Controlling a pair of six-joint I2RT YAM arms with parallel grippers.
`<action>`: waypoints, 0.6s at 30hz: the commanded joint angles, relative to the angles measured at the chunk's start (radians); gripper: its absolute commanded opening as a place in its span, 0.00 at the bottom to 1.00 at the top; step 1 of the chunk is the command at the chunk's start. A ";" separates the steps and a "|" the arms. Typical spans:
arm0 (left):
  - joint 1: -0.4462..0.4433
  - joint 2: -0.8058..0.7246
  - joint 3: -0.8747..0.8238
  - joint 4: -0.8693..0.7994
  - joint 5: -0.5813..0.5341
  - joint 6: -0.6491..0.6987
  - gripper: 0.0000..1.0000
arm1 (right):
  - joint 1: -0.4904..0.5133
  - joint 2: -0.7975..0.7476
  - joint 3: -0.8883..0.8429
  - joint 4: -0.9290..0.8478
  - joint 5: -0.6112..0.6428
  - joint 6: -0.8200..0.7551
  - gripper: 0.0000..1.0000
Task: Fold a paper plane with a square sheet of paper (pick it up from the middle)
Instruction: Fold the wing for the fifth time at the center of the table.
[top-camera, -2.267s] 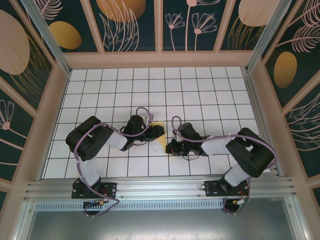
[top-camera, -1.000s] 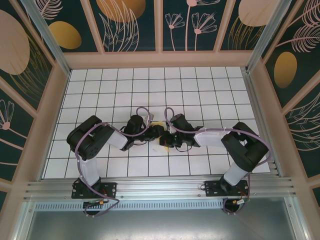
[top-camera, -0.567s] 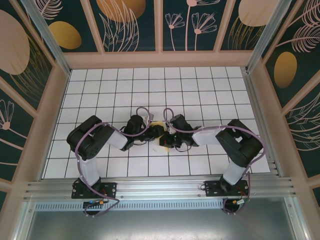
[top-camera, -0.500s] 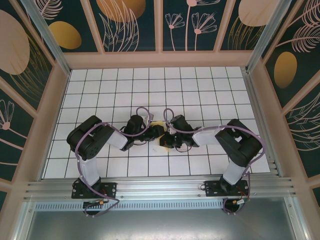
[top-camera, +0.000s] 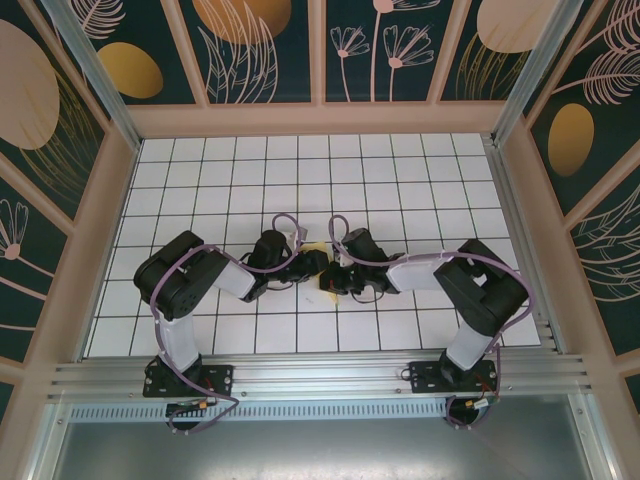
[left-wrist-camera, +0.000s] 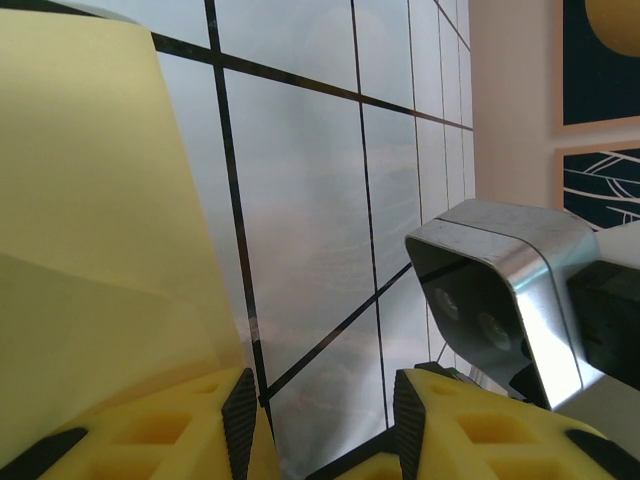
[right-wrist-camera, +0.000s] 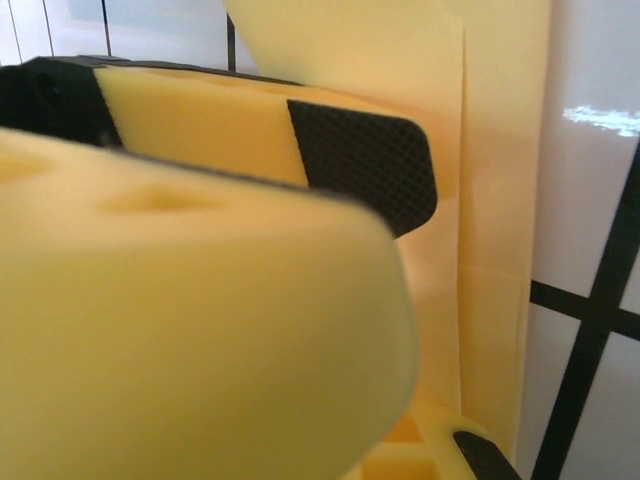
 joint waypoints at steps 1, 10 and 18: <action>0.001 0.053 -0.023 -0.088 -0.023 0.011 0.43 | -0.014 -0.021 0.030 -0.015 0.003 -0.020 0.06; 0.001 0.050 -0.015 -0.100 -0.022 0.018 0.43 | -0.050 0.013 0.026 -0.016 0.009 -0.029 0.06; 0.003 0.031 -0.002 -0.118 -0.023 0.025 0.43 | -0.052 0.089 -0.078 0.015 0.029 0.009 0.03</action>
